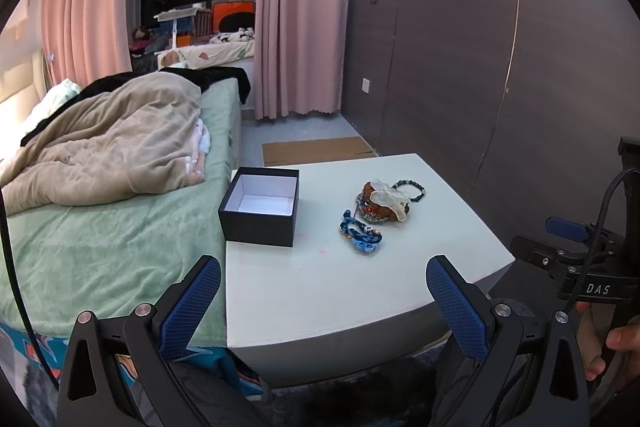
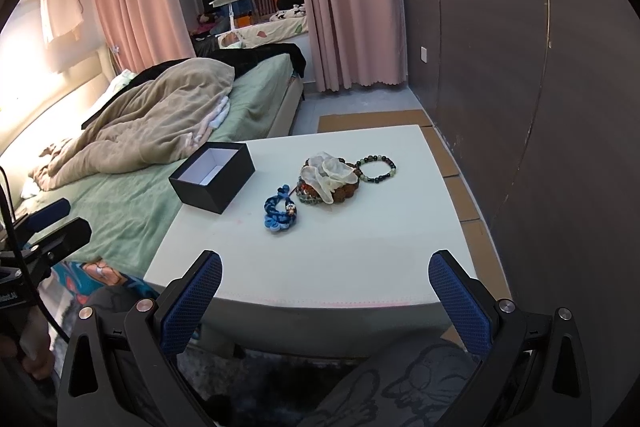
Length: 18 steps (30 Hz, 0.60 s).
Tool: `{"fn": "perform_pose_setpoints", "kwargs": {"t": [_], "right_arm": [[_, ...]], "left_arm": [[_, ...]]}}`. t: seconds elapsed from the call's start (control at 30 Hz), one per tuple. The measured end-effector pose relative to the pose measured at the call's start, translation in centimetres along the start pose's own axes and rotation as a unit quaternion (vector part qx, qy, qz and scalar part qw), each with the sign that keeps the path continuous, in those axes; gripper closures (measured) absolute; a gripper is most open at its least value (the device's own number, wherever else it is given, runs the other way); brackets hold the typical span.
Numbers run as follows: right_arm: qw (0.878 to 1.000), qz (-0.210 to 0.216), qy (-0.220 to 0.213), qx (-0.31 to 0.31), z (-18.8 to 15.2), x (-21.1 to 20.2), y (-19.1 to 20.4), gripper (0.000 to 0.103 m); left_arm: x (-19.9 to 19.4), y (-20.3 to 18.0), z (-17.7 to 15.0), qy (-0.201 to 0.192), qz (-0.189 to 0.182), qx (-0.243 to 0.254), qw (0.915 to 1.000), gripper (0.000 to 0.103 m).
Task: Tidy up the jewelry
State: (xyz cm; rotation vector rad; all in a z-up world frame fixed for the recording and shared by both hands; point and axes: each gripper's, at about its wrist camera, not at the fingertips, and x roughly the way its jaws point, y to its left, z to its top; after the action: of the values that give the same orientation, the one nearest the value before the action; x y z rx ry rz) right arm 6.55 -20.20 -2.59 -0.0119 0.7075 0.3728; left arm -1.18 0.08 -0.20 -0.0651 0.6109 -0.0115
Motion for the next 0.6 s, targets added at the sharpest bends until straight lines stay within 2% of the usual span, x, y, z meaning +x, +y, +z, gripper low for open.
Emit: {"fn": "perform_pose_setpoints", "kwargs": {"t": [0.33, 0.6], "right_arm": [[1.000, -0.006, 0.001, 0.003, 0.1, 0.3, -0.5, 0.000], [1.000, -0.014, 0.004, 0.012, 0.2, 1.7, -2.2, 0.000]], "left_arm": [[0.6, 0.2, 0.2, 0.003, -0.011, -0.005, 0.9999, 0.001], [3.4, -0.1, 0.8, 0.018, -0.029, -0.003, 0.9994, 0.006]]}}
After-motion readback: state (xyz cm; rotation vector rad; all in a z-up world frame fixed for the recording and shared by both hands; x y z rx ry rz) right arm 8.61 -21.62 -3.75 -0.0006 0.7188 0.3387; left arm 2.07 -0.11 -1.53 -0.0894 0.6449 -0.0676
